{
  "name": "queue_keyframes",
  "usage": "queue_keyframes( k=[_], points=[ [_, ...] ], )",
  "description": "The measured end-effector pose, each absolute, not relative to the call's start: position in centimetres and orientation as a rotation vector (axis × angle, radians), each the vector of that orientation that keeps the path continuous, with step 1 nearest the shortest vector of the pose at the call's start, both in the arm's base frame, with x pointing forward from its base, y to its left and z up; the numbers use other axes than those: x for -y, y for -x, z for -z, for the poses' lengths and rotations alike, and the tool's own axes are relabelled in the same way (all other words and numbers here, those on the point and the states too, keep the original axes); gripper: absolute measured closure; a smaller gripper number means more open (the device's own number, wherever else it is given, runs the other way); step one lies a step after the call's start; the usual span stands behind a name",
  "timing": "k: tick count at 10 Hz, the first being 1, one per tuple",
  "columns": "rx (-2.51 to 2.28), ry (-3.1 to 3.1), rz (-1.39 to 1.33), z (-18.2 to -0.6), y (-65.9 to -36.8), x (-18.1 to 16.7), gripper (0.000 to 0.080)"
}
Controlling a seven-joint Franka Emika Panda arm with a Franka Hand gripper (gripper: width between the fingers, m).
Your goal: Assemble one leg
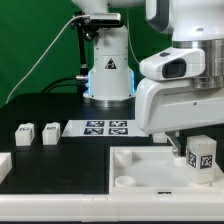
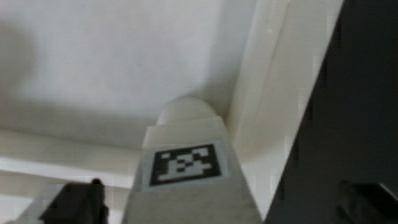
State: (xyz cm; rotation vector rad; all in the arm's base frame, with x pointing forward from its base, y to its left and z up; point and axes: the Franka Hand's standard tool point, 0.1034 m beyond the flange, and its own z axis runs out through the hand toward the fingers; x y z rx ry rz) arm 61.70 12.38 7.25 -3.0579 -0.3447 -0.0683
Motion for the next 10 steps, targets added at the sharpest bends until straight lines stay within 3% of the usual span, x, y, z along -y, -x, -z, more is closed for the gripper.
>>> queue_keyframes(
  k=[2, 3, 4, 8, 10],
  points=[
    [0.345, 3.058, 0.068, -7.24, -61.69, -12.4, 0.0159],
    [0.345, 3.058, 0.068, -7.24, -61.69, -12.4, 0.0382],
    [0.344, 3.058, 0.069, -7.25, -61.71, -12.36, 0.0503],
    [0.169, 3.069, 0.073, -7.27, -61.76, -12.14, 0.0501],
    [-0.404, 3.047, 0.083, -7.16, -61.03, -12.34, 0.0501]
  ],
)
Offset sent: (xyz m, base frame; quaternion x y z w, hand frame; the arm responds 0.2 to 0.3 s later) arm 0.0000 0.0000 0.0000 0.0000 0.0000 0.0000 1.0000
